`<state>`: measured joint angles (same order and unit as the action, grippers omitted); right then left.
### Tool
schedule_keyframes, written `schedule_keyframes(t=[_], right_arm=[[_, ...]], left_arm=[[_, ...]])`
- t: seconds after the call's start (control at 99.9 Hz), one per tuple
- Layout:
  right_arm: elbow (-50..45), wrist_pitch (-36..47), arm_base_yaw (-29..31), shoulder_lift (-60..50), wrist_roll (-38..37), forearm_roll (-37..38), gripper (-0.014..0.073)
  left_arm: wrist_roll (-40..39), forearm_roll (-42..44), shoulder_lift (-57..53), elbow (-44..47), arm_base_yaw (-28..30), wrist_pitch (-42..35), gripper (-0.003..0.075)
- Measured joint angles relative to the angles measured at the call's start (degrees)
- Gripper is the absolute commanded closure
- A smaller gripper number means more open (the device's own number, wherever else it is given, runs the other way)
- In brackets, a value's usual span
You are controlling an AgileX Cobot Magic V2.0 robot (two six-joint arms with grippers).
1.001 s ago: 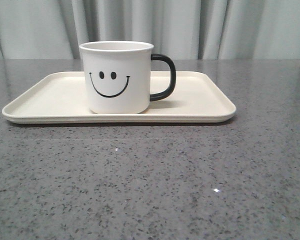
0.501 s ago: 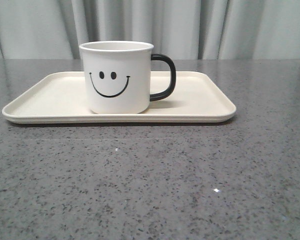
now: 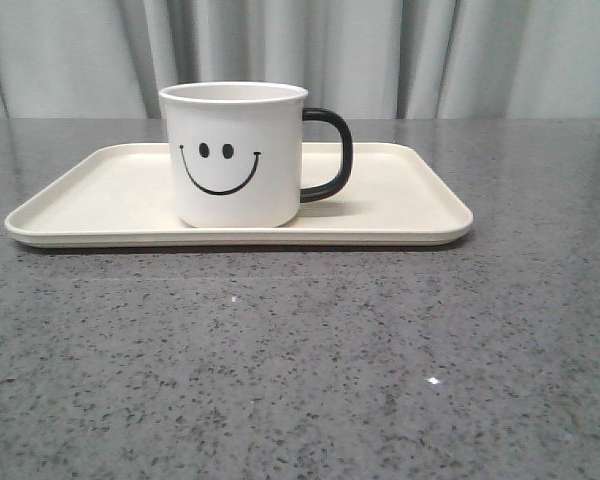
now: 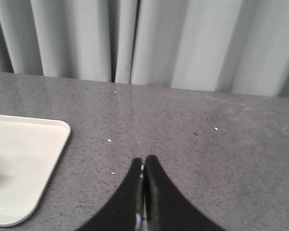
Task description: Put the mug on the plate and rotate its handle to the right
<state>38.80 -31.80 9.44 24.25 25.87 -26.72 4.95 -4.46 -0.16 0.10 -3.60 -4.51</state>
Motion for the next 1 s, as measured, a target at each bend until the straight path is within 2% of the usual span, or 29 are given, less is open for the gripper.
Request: schedule_keyframes(t=[0.21, 0.36, 0.551, 1.001], right_arm=[[0.00, 0.95, -9.41, -5.61, 0.00, 0.09, 0.0713], [0.00, 1.79, -14.24, -9.29, 0.00, 3.49, 0.0713], [-4.36, 4.44, -14.94, -12.56, 0.00, 4.77, 0.0713], [-32.13, 21.01, -14.94, -24.32, 0.00, -0.65, 0.0713]], left_arm=[[0.00, 0.00, 0.00, 0.00, 0.00, 0.00, 0.0740], [0.00, 0.00, 0.00, 0.00, 0.00, 0.00, 0.0740], [0.00, 0.00, 0.00, 0.00, 0.00, 0.00, 0.0740], [0.00, 0.00, 0.00, 0.00, 0.00, 0.00, 0.0740]])
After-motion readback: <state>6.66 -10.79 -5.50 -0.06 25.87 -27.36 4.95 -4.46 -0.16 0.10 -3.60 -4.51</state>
